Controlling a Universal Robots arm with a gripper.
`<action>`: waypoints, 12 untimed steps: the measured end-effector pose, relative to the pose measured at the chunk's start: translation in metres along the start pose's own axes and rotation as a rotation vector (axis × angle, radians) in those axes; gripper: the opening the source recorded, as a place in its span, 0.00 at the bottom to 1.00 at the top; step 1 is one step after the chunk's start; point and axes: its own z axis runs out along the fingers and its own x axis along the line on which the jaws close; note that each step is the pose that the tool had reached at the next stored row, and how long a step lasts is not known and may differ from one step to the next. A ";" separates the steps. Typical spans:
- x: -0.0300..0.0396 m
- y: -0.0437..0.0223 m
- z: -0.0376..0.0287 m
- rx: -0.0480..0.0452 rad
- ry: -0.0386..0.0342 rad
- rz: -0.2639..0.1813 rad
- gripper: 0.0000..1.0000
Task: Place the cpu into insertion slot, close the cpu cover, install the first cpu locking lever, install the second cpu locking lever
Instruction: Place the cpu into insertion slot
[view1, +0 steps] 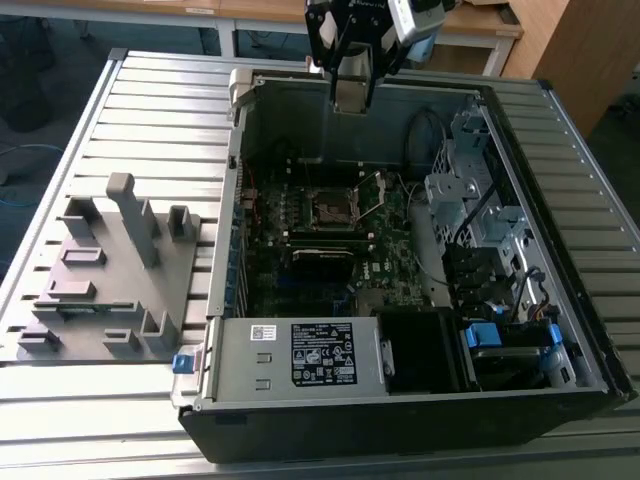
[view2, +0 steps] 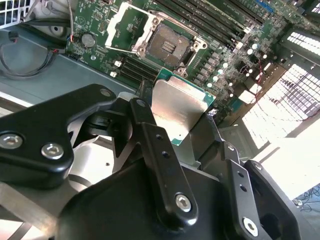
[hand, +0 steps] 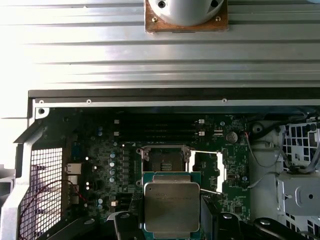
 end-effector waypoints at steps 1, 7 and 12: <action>0.0000 0.0000 0.0000 0.0001 0.0000 0.000 0.54; -0.0001 -0.0001 0.0018 -0.0002 -0.0001 0.000 0.54; 0.0000 -0.0002 0.0024 0.0002 0.0001 0.000 0.54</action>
